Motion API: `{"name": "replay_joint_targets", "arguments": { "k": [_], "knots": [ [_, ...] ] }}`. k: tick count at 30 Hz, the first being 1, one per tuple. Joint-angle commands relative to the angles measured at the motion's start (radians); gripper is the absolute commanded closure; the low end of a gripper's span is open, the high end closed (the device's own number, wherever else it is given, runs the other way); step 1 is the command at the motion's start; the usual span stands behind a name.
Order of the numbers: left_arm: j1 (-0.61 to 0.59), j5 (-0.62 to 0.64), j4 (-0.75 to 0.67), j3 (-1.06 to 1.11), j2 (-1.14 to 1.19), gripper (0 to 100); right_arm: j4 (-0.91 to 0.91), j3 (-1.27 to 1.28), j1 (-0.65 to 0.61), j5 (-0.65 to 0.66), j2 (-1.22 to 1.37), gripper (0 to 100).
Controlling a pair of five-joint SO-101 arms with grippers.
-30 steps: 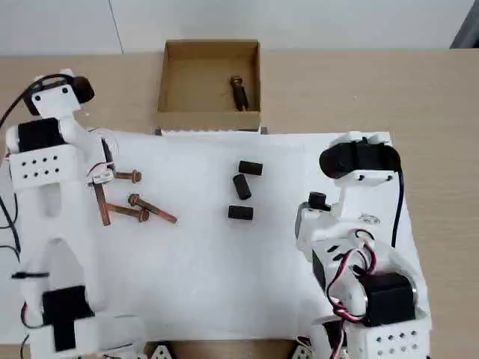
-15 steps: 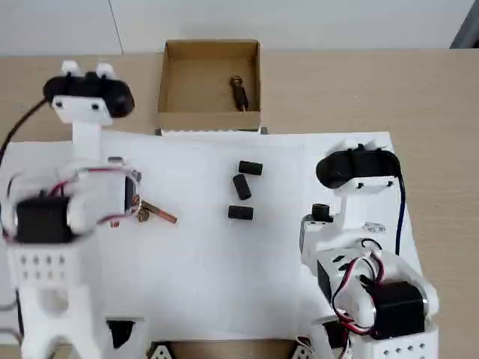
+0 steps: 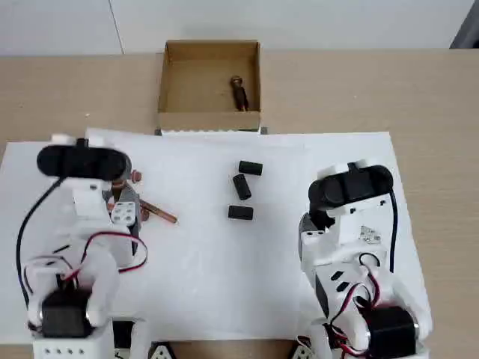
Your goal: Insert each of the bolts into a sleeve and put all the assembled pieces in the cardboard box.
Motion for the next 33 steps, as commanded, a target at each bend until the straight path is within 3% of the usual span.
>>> {"name": "replay_joint_targets", "arguments": {
  "k": [1, 7, 17, 21, 28, 33],
  "knots": [
    [0.008, -0.003, -0.095, 0.087, -0.107, 99, -0.099, 0.054, -0.002, 0.014, -0.039, 99.5],
    [0.008, 0.051, -0.186, 0.240, -0.224, 99, -0.228, 0.184, -0.012, 0.015, -0.051, 99.5],
    [0.052, 0.204, -0.354, 0.452, -0.408, 99, -0.470, 0.373, -0.214, 0.017, -0.053, 99.5],
    [0.104, 0.250, -0.399, 0.532, -0.493, 99, -0.576, 0.456, -0.308, 0.080, -0.053, 99.5],
    [0.180, 0.499, -0.508, 0.584, -0.494, 99, -0.711, 0.529, -0.426, 0.095, -0.053, 99.5],
    [0.219, 0.598, -0.563, 0.582, -0.494, 99, -0.714, 0.554, -0.521, 0.095, -0.053, 99.5]
  ]
}}
